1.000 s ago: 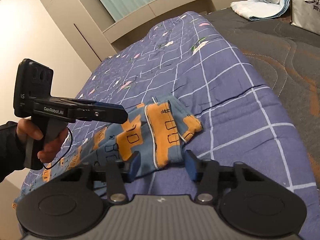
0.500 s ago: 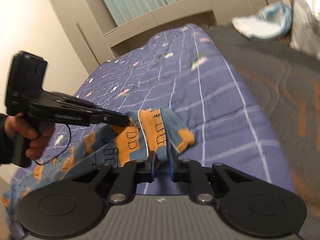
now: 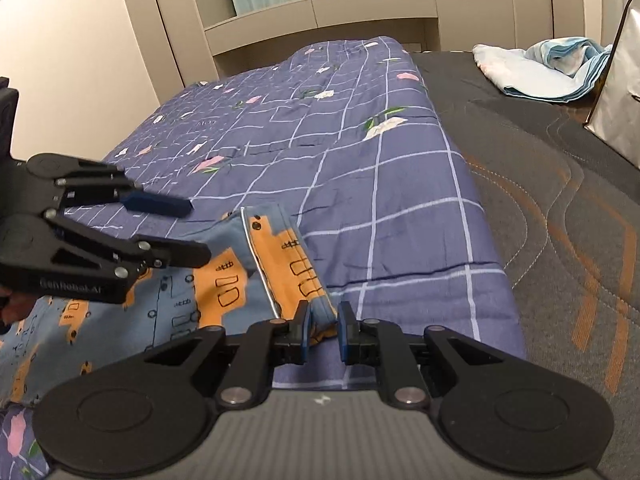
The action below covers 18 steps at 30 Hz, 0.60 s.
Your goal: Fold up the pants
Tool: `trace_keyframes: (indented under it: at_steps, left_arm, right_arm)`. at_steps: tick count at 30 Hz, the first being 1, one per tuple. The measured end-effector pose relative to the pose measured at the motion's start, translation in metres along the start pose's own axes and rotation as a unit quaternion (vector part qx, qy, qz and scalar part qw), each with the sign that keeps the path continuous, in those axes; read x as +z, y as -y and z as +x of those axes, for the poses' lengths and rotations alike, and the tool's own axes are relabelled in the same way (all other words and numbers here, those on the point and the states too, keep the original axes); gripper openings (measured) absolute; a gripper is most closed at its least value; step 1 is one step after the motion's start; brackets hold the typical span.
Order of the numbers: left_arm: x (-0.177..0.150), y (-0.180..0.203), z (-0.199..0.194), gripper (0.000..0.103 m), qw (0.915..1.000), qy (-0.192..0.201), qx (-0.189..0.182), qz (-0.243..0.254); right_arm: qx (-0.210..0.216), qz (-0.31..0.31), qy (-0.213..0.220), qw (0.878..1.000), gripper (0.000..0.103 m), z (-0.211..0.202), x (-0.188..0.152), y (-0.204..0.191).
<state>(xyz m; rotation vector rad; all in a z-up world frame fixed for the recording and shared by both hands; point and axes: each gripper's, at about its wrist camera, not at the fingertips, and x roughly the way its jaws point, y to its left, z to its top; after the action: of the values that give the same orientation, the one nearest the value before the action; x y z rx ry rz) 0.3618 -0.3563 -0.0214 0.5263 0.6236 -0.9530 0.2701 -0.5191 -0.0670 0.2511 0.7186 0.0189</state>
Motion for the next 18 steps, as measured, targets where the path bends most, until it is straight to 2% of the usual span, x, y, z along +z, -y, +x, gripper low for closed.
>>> trace_keyframes:
  at_steps: [2,3,4,5,6,9,10,11,14,17,18]
  left_arm:
    - [-0.002,-0.007,0.003,0.079,0.9998,-0.005,0.005,-0.018]
    - [-0.004,-0.010,0.004,0.082,0.9996,-0.009,0.012,-0.025]
    - [-0.006,-0.013,0.008,0.089,0.9991,-0.018,0.023,-0.030]
    - [-0.008,-0.013,0.012,0.093,0.9982,-0.031,0.039,-0.032]
    - [-0.008,-0.012,0.017,0.093,0.9967,-0.047,0.058,-0.033]
    - [-0.013,-0.010,0.025,0.093,0.9915,-0.086,0.091,-0.034]
    - [-0.014,-0.011,0.022,0.093,0.9906,-0.089,0.096,-0.039]
    - [-0.013,-0.013,0.017,0.093,0.9900,-0.087,0.100,-0.047]
    - [-0.010,-0.022,-0.014,0.096,0.9894,-0.063,0.110,-0.070]
    - [-0.010,-0.035,-0.058,0.101,0.9875,-0.039,0.132,-0.076]
    - [-0.011,-0.039,-0.072,0.101,0.9866,-0.034,0.141,-0.074]
  right_arm:
    - [-0.003,0.002,0.003,1.000,0.018,-0.001,-0.001,0.001]
    - [-0.006,0.003,0.005,1.000,0.024,-0.002,-0.002,0.000]
    - [-0.011,0.001,0.008,1.000,0.030,-0.002,-0.003,-0.001]
    - [-0.018,0.001,0.008,1.000,0.044,-0.002,-0.003,-0.001]
    - [-0.026,-0.001,0.005,1.000,0.054,0.000,-0.004,-0.002]
    - [-0.043,-0.004,0.002,0.999,0.068,0.002,-0.001,-0.001]
    - [-0.054,-0.009,0.002,0.999,0.079,0.002,-0.001,-0.002]
    - [-0.064,-0.015,0.003,0.998,0.084,0.001,-0.001,-0.004]
    - [-0.086,-0.027,0.007,0.996,0.086,-0.006,0.000,-0.013]
    - [-0.076,-0.037,0.022,0.996,0.100,-0.020,0.001,-0.026]
    - [-0.067,-0.041,0.029,0.997,0.102,-0.025,0.001,-0.033]
